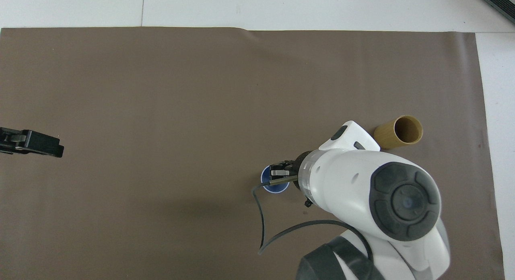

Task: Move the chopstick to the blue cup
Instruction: 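Carry the pink stick over the blue cup and lower it in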

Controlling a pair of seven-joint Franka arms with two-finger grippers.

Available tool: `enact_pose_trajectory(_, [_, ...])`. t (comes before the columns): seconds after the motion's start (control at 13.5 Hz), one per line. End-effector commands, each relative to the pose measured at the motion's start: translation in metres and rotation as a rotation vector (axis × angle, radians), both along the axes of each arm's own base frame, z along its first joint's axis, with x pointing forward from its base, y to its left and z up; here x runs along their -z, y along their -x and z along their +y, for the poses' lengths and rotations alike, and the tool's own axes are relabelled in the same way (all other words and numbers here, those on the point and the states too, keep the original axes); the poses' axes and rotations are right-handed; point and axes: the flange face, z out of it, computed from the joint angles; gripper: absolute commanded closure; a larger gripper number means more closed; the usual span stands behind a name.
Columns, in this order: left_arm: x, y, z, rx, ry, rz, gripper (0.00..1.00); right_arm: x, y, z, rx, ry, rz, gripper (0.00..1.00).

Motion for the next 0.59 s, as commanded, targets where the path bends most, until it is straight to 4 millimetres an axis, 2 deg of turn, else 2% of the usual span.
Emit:
enact_pose_trajectory(0.0, [-0.0005, 0.0087, 0.0033, 0.007, -0.018, -0.001, 0.00, 0.0242, -0.0021, 0.0124, 0.014, -0.001, 0.002, 1.00])
enact_pose_trajectory(0.15, [-0.0005, 0.0087, 0.0033, 0.007, -0.018, -0.001, 0.00, 0.0282, -0.0041, 0.0125, 0.015, 0.004, 0.005, 0.97])
enact_pose_trajectory(0.3, [-0.0005, 0.0087, 0.0033, 0.007, -0.018, -0.001, 0.00, 0.0281, -0.0059, 0.0104, 0.015, 0.023, -0.004, 0.83])
enact_pose_trajectory(0.37, [-0.0005, 0.0087, 0.0033, 0.007, -0.018, -0.001, 0.00, 0.0283, -0.0059, 0.0101, 0.015, 0.028, -0.006, 0.72])
enact_pose_trajectory(0.44, [-0.0005, 0.0087, 0.0033, 0.007, -0.018, -0.001, 0.00, 0.0257, -0.0068, 0.0106, 0.018, 0.026, -0.008, 0.67])
enact_pose_trajectory(0.52, [-0.0005, 0.0087, 0.0033, 0.007, -0.018, -0.001, 0.00, 0.0234, -0.0088, 0.0087, 0.023, 0.026, -0.013, 0.67])
